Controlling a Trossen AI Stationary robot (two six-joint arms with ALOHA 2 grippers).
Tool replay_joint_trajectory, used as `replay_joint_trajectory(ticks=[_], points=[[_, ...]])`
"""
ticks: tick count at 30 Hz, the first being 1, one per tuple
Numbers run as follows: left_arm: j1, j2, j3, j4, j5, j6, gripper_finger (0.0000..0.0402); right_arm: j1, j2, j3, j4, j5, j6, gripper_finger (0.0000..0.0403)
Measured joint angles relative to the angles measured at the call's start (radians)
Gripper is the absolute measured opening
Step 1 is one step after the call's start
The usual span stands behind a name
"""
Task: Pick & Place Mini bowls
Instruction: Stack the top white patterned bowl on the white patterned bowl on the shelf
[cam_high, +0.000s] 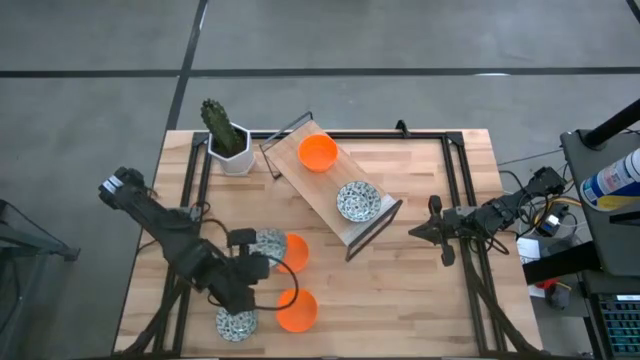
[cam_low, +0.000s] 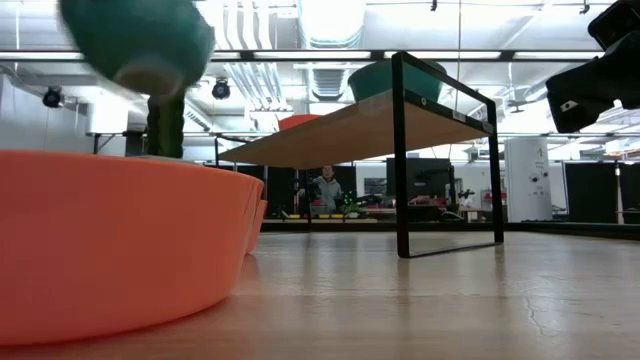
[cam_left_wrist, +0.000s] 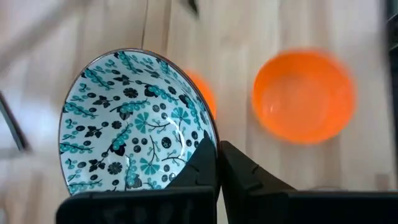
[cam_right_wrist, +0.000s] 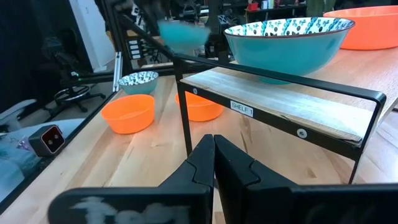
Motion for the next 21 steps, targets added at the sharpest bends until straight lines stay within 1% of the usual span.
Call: replay_joint_trajectory(ticks=[3, 5, 9, 16, 21], points=[[0.0, 0.0, 0.089, -0.001, -0.046, 0.093, 0.0001, 0.0, 0.0, 0.0, 0.0, 0.0, 0.0, 0.0009], [0.005, 0.0, 0.144, 0.001, -0.058, 0.156, 0.0, 0.0, 0.0, 0.0, 0.0, 0.0, 0.0, 0.0009], [0.026, 0.011, 0.23, 0.007, -0.104, 0.302, 0.0, 0.0, 0.0, 0.0, 0.0, 0.0, 0.0, 0.0009], [0.128, 0.1, 0.36, 0.02, -0.092, 0.584, 0.0, 0.0, 0.0, 0.0, 0.0, 0.0, 0.0, 0.0009], [0.225, 0.196, 0.489, 0.021, -0.064, 0.758, 0.0, 0.0, 0.0, 0.0, 0.0, 0.0, 0.0, 0.0009]])
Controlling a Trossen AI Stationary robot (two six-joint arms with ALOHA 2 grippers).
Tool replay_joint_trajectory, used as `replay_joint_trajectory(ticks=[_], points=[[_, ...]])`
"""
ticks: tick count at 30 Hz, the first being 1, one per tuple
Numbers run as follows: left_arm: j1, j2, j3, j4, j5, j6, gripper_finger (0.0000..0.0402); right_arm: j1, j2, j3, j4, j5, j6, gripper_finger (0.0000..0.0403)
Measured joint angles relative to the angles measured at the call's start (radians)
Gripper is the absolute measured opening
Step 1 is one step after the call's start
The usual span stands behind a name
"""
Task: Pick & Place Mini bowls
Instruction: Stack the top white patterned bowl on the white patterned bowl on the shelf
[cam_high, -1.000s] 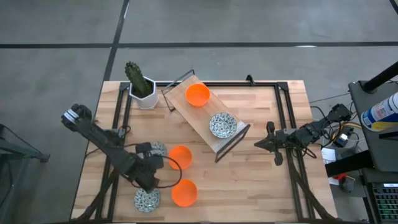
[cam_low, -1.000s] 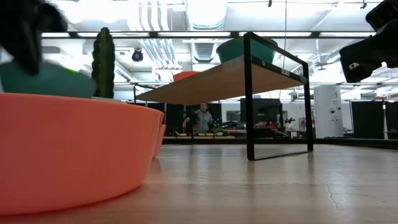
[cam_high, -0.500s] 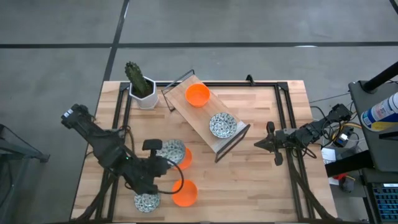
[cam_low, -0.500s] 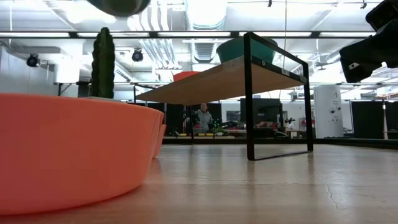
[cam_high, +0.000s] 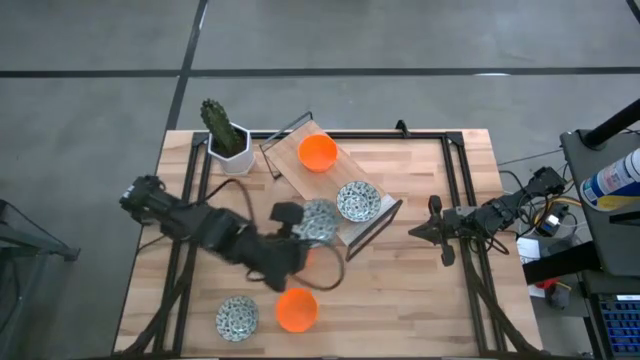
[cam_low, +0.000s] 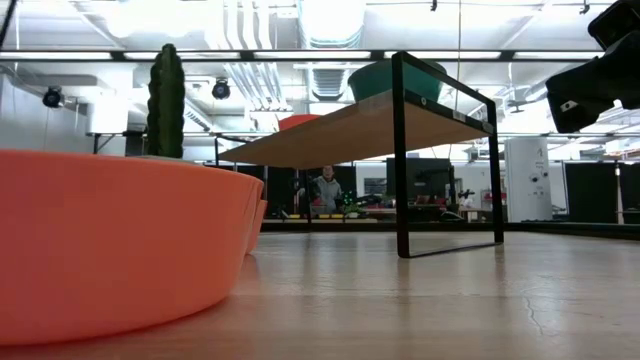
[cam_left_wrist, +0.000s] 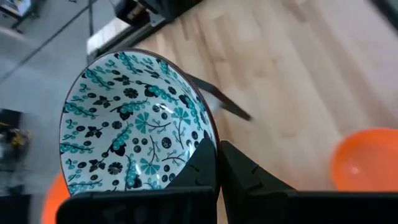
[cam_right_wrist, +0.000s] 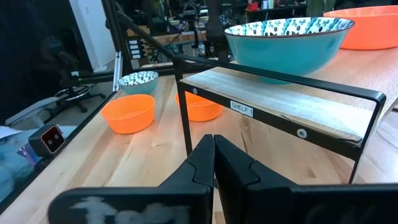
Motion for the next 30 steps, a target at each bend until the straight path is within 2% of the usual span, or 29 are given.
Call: replay_joint_trajectory(ticks=[4, 7, 15, 21, 30], points=[[0.08, 0.085, 0.118, -0.005, 0.006, 0.122, 0.0, 0.0, 0.0, 0.0, 0.0, 0.0, 0.0, 0.0009], [0.145, 0.148, 0.196, -0.007, 0.058, 0.187, 0.0, 0.0, 0.0, 0.0, 0.0, 0.0, 0.0, 0.0009], [0.276, 0.301, 0.358, -0.046, 0.1, 0.241, 0.0, 0.0, 0.0, 0.0, 0.0, 0.0, 0.0, 0.0009], [0.323, 0.363, 0.379, -0.06, 0.134, 0.247, 0.0, 0.0, 0.0, 0.0, 0.0, 0.0, 0.0, 0.0009], [0.328, 0.374, 0.356, -0.048, 0.177, 0.253, 0.0, 0.0, 0.0, 0.0, 0.0, 0.0, 0.0, 0.0009]])
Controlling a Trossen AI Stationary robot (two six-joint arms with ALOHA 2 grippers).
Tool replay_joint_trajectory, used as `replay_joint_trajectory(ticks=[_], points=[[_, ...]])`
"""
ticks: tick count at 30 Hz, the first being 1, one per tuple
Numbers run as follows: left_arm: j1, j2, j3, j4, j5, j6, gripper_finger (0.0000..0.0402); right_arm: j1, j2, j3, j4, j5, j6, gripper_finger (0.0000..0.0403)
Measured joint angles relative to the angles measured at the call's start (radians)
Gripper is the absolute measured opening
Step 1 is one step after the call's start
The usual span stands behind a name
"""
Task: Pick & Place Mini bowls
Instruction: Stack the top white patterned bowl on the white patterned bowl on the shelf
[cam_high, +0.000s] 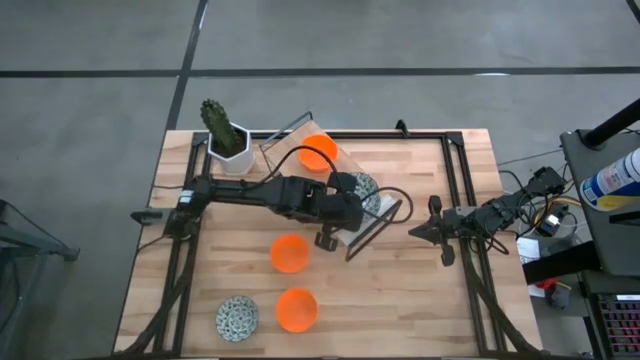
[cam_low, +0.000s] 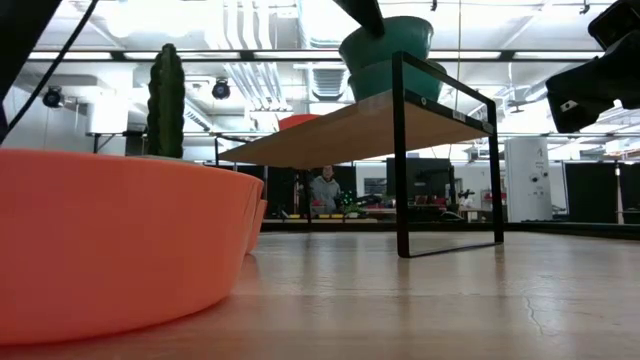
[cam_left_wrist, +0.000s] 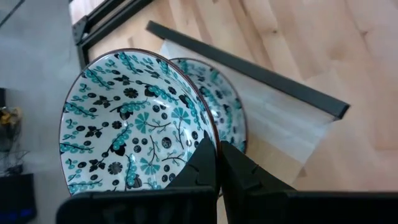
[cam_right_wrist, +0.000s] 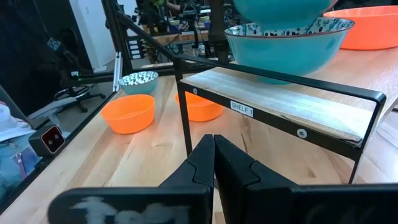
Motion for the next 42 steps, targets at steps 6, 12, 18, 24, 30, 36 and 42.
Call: replay_joint_trajectory(ticks=[6, 12, 18, 24, 30, 36, 42], points=[[-0.001, 0.0, -0.014, 0.003, 0.032, 0.011, 0.0, 0.0, 0.0, 0.0, 0.0, 0.0, 0.0, 0.0009], [-0.002, -0.001, -0.036, 0.021, 0.032, 0.054, 0.0, 0.0, 0.0, 0.0, 0.0, 0.0, 0.0, 0.0008], [-0.002, -0.001, -0.069, 0.072, 0.039, 0.079, 0.0, 0.0, 0.0, 0.0, 0.0, 0.0, 0.0, 0.0009], [-0.002, -0.001, -0.114, 0.089, 0.038, 0.092, 0.0, 0.0, 0.0, 0.0, 0.0, 0.0, 0.0, 0.0009], [-0.002, -0.001, -0.13, 0.094, 0.013, 0.096, 0.0002, 0.0, 0.0, 0.0, 0.0, 0.0, 0.0, 0.0009], [-0.002, -0.001, -0.129, 0.097, -0.065, 0.1, 0.0027, 0.0, 0.0, 0.0, 0.0, 0.0, 0.0, 0.0009], [-0.004, -0.001, -0.129, 0.102, -0.069, 0.099, 0.0048, 0.0, 0.0, 0.0, 0.0, 0.0, 0.0, 0.0009]])
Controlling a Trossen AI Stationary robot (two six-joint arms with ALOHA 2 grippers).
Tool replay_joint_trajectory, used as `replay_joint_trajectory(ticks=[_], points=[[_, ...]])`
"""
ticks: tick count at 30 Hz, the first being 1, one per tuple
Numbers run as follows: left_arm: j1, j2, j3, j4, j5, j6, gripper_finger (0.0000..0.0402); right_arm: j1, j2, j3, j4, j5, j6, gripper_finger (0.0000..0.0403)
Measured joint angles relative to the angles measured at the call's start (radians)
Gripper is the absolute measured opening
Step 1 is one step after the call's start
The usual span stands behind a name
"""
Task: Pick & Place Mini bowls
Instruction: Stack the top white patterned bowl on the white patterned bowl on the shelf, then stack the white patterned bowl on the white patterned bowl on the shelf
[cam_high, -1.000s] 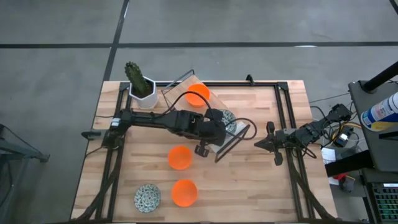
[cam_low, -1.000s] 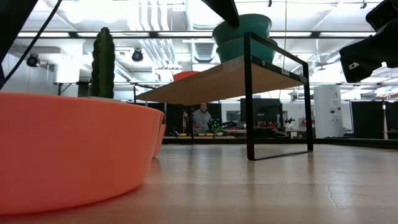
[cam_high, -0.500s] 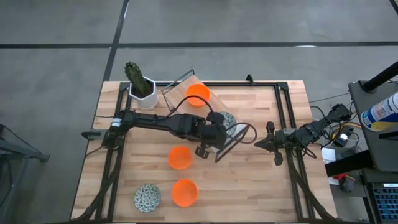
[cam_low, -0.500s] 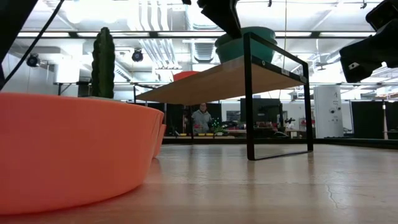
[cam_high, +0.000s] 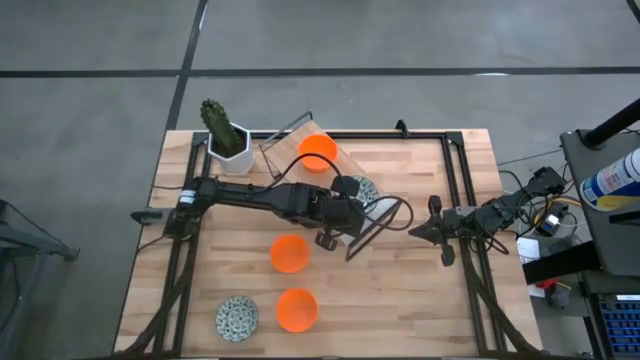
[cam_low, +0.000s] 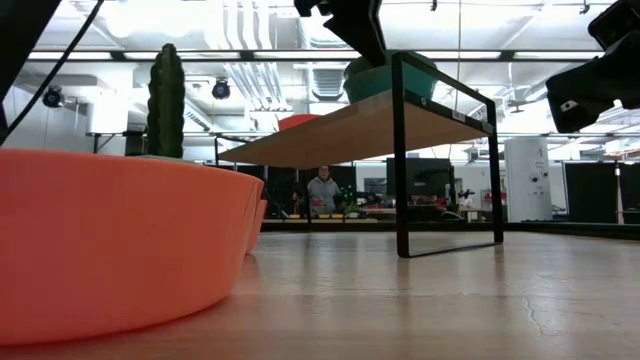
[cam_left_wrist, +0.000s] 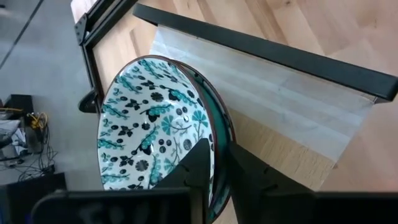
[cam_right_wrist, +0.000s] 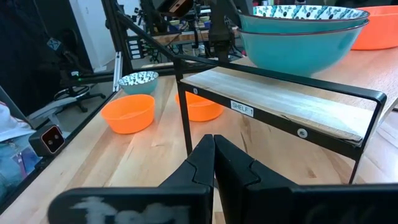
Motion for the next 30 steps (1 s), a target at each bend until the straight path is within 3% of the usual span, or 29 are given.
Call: replay_joint_trajectory(ticks=[19, 30], points=[[-0.022, -0.012, 0.086, -0.006, -0.042, -0.026, 0.0053, 0.0, 0.0, 0.0, 0.0, 0.0, 0.0, 0.0009], [-0.021, -0.011, 0.052, -0.008, -0.041, -0.043, 0.0053, 0.0, 0.0, 0.0, 0.0, 0.0, 0.0, 0.0009]])
